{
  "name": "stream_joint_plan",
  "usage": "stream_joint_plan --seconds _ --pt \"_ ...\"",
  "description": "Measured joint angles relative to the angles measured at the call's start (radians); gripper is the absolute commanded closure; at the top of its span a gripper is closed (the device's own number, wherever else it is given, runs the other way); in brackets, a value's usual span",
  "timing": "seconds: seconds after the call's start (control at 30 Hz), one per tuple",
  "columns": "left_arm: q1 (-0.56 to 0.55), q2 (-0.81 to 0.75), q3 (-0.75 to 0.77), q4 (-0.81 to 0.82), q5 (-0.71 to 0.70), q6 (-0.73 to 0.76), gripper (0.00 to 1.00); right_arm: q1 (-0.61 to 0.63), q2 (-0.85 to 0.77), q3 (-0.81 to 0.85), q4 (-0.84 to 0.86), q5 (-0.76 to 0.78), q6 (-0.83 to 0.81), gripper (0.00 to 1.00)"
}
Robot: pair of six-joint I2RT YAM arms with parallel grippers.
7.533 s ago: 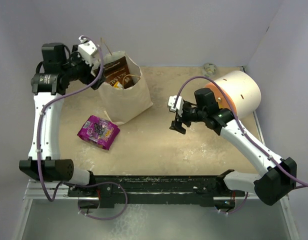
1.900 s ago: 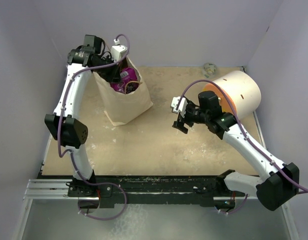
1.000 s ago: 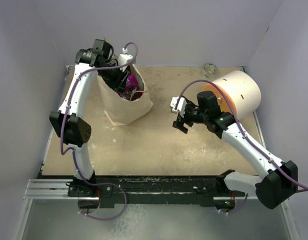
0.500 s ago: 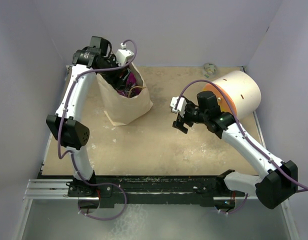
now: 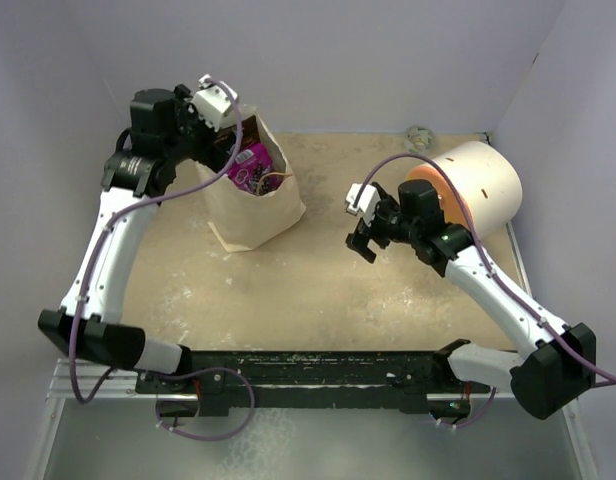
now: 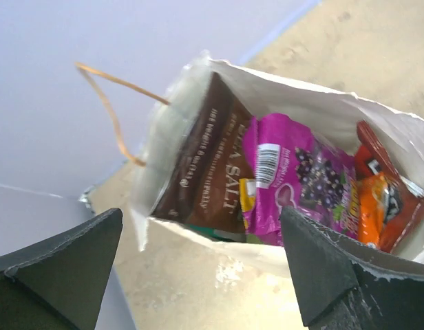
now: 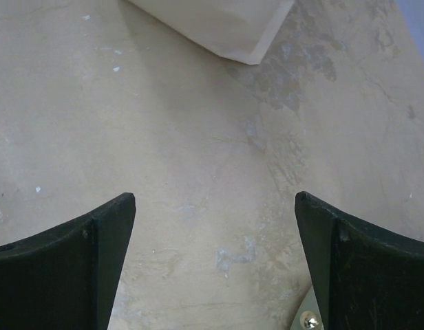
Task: Place the snacks into the paper bag
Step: Reset both arms
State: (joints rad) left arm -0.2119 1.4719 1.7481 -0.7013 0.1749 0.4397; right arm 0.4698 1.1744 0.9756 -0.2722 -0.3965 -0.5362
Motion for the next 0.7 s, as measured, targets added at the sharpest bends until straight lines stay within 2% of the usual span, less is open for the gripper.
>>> stream_joint_plan --seconds 0.13,0.3,0.53,0.7 --pt "0.013 -0.137 -0.134 0.165 -0.071 -0.028 0.01 -0.001 -0.005 0.007 0.051 0.079 0.075 0.0" --pt "0.084 -0.264 -0.277 0.306 -0.146 -0.063 0.01 -0.002 0.007 0.074 0.091 0.198 0.142 0.0" --pt "0.107 -0.414 -0.468 0.427 -0.214 -0.101 0.01 -0.002 0.071 0.197 0.156 0.348 0.237 0.0" --pt "0.146 -0.456 -0.524 0.455 -0.241 -0.177 0.01 -0.002 0.116 0.239 0.196 0.455 0.296 0.0"
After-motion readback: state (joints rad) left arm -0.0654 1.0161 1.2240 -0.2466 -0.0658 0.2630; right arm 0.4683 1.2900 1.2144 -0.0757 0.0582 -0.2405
